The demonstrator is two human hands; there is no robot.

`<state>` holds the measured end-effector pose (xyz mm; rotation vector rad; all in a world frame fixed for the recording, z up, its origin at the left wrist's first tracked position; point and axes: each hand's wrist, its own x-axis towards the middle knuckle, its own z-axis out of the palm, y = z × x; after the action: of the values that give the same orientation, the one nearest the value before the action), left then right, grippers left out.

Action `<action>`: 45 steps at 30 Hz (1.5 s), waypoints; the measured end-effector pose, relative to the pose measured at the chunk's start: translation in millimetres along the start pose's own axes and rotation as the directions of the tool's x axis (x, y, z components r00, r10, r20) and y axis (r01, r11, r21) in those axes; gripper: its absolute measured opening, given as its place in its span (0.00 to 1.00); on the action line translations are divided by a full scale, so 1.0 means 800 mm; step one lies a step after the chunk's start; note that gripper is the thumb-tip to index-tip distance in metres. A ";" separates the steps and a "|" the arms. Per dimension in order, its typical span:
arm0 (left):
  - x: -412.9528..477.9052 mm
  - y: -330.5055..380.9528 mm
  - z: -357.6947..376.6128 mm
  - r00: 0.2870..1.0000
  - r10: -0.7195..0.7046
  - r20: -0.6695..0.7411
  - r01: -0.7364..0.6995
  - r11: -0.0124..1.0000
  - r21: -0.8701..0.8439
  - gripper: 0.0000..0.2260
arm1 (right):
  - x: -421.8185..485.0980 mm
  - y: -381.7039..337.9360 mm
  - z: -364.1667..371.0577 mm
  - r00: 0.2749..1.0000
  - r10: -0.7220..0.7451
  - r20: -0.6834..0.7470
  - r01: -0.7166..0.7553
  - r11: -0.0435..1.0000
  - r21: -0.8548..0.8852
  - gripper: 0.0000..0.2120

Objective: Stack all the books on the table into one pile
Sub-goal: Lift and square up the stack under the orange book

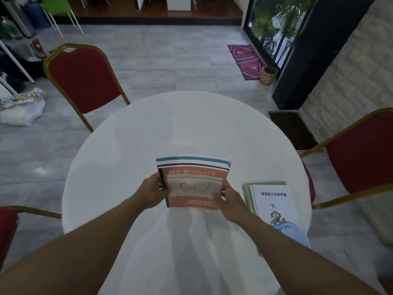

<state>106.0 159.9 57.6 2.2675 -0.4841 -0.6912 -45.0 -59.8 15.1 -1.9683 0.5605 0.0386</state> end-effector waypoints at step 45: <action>0.246 -0.058 0.027 0.982 -0.172 -0.080 0.185 0.962 0.199 0.24 | 0.236 -0.023 0.063 0.845 0.448 -0.292 -0.497 0.859 -0.119 0.17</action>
<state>254.1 78.3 -55.1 2.5437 -0.3370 -0.6832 141.4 -79.3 -43.6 -1.9837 1.2525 0.1560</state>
